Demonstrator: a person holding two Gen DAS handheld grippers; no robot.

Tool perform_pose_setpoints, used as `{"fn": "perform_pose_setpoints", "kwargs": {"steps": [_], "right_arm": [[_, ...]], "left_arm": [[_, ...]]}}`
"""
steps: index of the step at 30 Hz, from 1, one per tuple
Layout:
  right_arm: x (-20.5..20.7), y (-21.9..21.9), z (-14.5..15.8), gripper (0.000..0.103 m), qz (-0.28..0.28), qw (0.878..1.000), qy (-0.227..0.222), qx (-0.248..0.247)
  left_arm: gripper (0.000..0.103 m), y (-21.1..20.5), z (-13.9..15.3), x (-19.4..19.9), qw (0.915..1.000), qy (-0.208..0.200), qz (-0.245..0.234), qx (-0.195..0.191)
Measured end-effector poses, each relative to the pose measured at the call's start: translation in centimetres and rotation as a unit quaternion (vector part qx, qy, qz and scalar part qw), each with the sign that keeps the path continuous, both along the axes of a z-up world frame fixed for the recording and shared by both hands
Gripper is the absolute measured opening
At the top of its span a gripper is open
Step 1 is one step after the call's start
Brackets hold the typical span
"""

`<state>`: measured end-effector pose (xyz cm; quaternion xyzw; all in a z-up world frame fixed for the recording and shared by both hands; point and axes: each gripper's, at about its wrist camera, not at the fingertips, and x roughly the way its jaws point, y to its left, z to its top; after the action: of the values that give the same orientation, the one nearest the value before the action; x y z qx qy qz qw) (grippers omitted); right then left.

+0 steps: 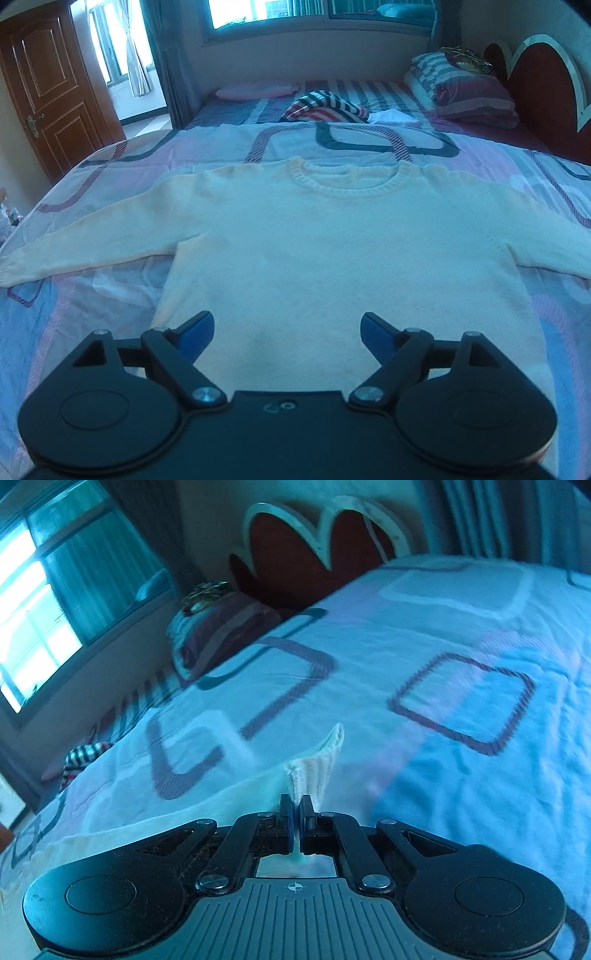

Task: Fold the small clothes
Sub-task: 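Carry the sleeve cuff across the sweater body with the right gripper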

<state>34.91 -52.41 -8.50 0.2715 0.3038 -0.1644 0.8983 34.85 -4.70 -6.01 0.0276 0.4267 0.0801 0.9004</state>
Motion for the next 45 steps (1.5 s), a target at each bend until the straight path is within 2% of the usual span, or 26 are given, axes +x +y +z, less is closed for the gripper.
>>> {"fn": "perform_pose_setpoints", "kwargs": {"steps": [6, 12, 16, 21, 25, 28, 30, 31, 32, 35, 37, 40, 41, 42, 43, 45], "right_arm": [[3.2, 9.0, 2.4, 0.002, 0.085, 0.996, -0.016, -0.029], [5.6, 21.8, 3.5, 0.002, 0.182, 0.982, -0.023, -0.053], [6.8, 30.1, 2.9, 0.002, 0.231, 0.97, -0.017, -0.068], [8.7, 39.5, 0.8, 0.002, 0.283, 0.955, -0.005, -0.086], [9.6, 45.5, -0.7, 0.002, 0.317, 0.943, -0.003, -0.102], [10.0, 49.8, -1.8, 0.002, 0.347, 0.929, -0.007, -0.125], [10.1, 51.9, -2.6, 0.016, 0.363, 0.919, -0.001, -0.151], [9.8, 52.5, -2.6, 0.033, 0.374, 0.913, -0.009, -0.162], [9.4, 52.4, -2.5, 0.04, 0.38, 0.911, -0.016, -0.159], [8.4, 51.6, -2.2, 0.04, 0.365, 0.915, -0.027, -0.168], [7.6, 49.5, -1.6, 0.04, 0.344, 0.926, -0.036, -0.155], [6.6, 46.1, -0.9, 0.039, 0.294, 0.943, -0.031, -0.153], [6.4, 44.7, -0.7, 0.036, 0.278, 0.949, -0.031, -0.147], [6.2, 43.6, -0.6, 0.033, 0.265, 0.953, -0.03, -0.143], [5.9, 42.2, -0.5, 0.032, 0.251, 0.957, -0.028, -0.142], [5.3, 39.4, -0.1, 0.032, 0.226, 0.964, -0.028, -0.137]], "left_arm": [[0.085, 3.8, -0.1, 0.4, 1.0, -0.002, 0.0, -0.005], [0.085, 7.6, -0.6, 1.7, 0.9995, -0.009, -0.011, -0.027], [0.085, 10.6, -0.8, 1.9, 0.9992, -0.013, -0.014, -0.036], [0.085, 15.3, -1.6, 2.1, 0.9987, -0.007, -0.004, -0.05], [0.085, 18.4, -1.9, 2.4, 0.998, -0.007, 0.005, -0.062], [0.085, 19.9, -1.8, 2.9, 0.9968, -0.012, 0.009, -0.078], [0.086, 20.4, -1.6, 3.4, 0.9956, -0.018, 0.005, -0.092], [0.086, 20.4, -1.5, 3.6, 0.9951, -0.02, 0.002, -0.097], [0.088, 20.3, -1.4, 3.9, 0.9946, -0.023, -0.001, -0.101], [0.09, 19.0, -1.3, 5.4, 0.9923, -0.024, -0.018, -0.12], [0.089, 17.4, -1.5, 6.4, 0.9896, -0.023, -0.037, -0.137], [0.075, 14.1, -1.9, 8.2, 0.9813, -0.025, -0.078, -0.174], [0.067, 12.8, -2.3, 8.9, 0.9779, -0.019, -0.091, -0.187], [0.054, 11.6, -2.8, 9.6, 0.9744, -0.011, -0.102, -0.2], [0.05, 10.5, -3.3, 10.4, 0.9719, 0.001, -0.107, -0.21], [0.049, 8.6, -4.3, 11.7, 0.9677, 0.013, -0.106, -0.228]]}}
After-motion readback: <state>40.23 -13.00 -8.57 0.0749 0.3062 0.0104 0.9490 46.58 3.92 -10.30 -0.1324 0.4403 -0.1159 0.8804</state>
